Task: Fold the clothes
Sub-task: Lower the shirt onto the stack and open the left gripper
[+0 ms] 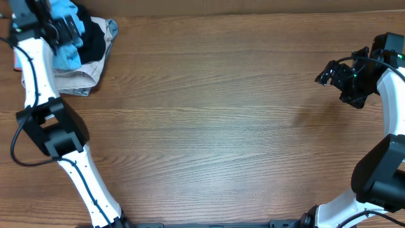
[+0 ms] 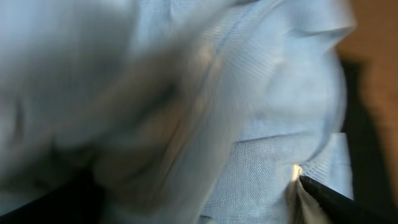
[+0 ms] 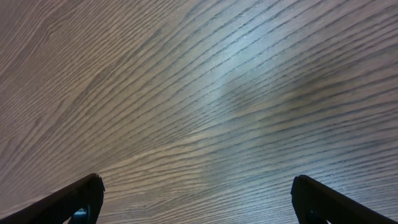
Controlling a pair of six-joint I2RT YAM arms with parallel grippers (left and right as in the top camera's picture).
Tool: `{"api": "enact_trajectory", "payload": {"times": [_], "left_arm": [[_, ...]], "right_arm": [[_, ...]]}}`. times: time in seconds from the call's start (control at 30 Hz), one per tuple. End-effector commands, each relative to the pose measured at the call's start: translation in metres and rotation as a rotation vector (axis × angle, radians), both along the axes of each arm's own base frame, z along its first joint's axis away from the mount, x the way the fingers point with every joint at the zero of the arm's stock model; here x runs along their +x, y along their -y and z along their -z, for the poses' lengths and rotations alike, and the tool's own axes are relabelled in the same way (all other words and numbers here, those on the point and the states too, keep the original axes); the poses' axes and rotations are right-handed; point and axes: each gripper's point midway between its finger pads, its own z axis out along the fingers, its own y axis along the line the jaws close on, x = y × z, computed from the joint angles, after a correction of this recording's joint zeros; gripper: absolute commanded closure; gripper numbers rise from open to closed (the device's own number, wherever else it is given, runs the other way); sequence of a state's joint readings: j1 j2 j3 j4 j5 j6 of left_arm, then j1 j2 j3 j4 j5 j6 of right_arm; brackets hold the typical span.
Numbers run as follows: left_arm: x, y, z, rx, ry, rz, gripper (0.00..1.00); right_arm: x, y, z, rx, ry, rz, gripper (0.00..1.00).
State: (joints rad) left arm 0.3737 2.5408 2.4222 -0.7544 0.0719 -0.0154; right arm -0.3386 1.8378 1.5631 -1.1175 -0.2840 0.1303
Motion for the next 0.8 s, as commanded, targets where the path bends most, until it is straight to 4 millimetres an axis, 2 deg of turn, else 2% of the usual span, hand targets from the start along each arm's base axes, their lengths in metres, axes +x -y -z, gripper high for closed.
{"api": "enact_trajectory", "payload": {"times": [0.0, 0.07, 0.13, 0.23, 0.33, 0.5, 0.63, 0.77], "left_arm": [[-0.006, 0.027, 0.076, -0.091, -0.133, 0.063, 0.0], [-0.008, 0.042, 0.103, -0.117, -0.181, 0.09, 0.0], [-0.008, 0.056, 0.121, -0.129, -0.212, 0.111, 0.0], [-0.003, 0.07, 0.119, -0.113, -0.21, 0.14, 0.0], [0.006, 0.076, 0.094, -0.082, -0.168, 0.156, 0.0], [0.013, 0.073, 0.02, -0.046, -0.069, 0.156, 0.0], [0.01, 0.066, -0.06, -0.003, 0.043, 0.145, 0.0], [-0.003, 0.067, -0.138, 0.041, 0.157, 0.141, 0.0]], "right_arm": [[0.003, -0.002, -0.006, -0.001, 0.021, -0.005, 0.0], [0.002, -0.002, -0.006, -0.001, 0.021, -0.005, 0.0], [0.002, -0.002, -0.006, 0.0, 0.019, -0.005, 0.0], [0.0, -0.003, -0.006, 0.002, 0.012, -0.005, 0.0], [-0.001, -0.003, -0.005, 0.004, 0.007, -0.005, 0.0], [-0.001, -0.003, -0.005, 0.004, 0.007, -0.005, 0.0], [-0.001, -0.003, -0.005, 0.004, 0.007, -0.005, 0.0], [0.003, -0.002, -0.006, 0.002, 0.022, -0.006, 0.0]]}}
